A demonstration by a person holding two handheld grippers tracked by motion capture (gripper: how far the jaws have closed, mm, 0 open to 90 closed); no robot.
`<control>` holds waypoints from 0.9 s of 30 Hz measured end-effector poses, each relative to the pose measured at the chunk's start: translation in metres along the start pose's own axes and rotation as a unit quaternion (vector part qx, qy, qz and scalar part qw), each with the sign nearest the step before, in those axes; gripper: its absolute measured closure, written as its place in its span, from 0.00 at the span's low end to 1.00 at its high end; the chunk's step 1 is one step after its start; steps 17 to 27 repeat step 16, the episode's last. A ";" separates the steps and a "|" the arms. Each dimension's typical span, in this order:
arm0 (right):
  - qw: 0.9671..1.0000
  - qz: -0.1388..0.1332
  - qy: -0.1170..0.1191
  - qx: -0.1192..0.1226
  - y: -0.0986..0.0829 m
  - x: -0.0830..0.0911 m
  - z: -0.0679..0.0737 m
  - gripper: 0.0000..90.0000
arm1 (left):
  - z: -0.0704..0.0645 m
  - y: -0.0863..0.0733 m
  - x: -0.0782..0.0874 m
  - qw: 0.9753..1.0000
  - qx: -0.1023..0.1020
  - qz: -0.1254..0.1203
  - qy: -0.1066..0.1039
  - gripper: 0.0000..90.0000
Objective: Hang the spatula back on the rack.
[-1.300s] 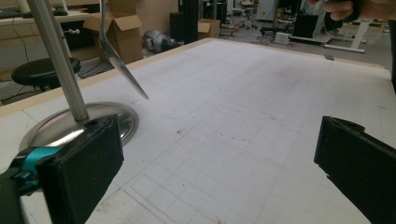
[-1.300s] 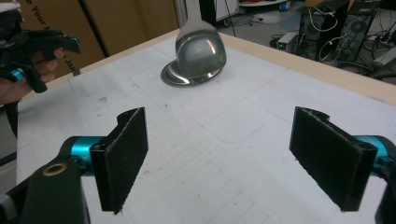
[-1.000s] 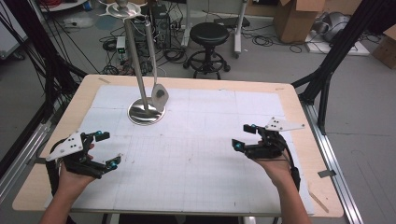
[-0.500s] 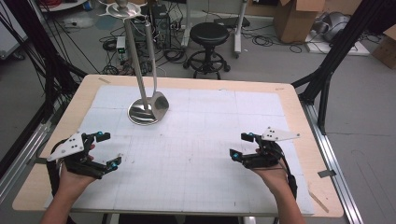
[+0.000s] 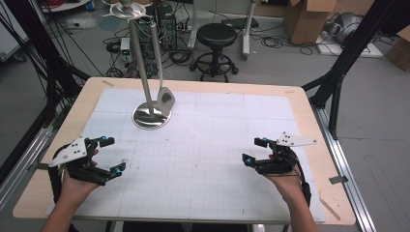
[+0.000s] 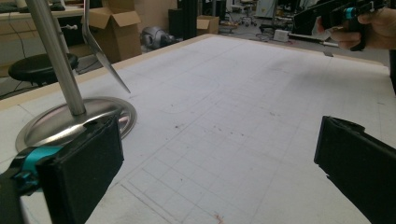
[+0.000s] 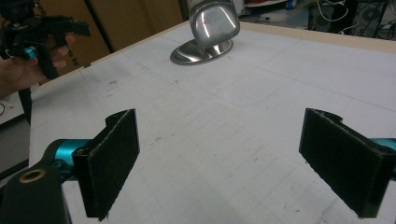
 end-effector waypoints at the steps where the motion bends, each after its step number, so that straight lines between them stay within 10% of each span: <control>1: 1.000 0.001 0.000 -0.001 0.000 0.000 0.000 0.13 | 0.000 0.000 0.000 1.000 0.000 0.000 0.000 0.02; 27: 1.000 0.001 0.005 -0.007 -0.001 0.000 -0.001 0.13 | 0.003 0.000 -0.002 1.000 0.003 -0.003 0.000 0.02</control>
Point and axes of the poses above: each handheld gripper's, and its own axes: x roughly backward along the jaws, y roughly out of its top, z roughly to its left, the point moved 10 cm from there along -x, roughly forward along the jaws, and after that the axes turned 3 degrees about x, right-handed, at the moved point
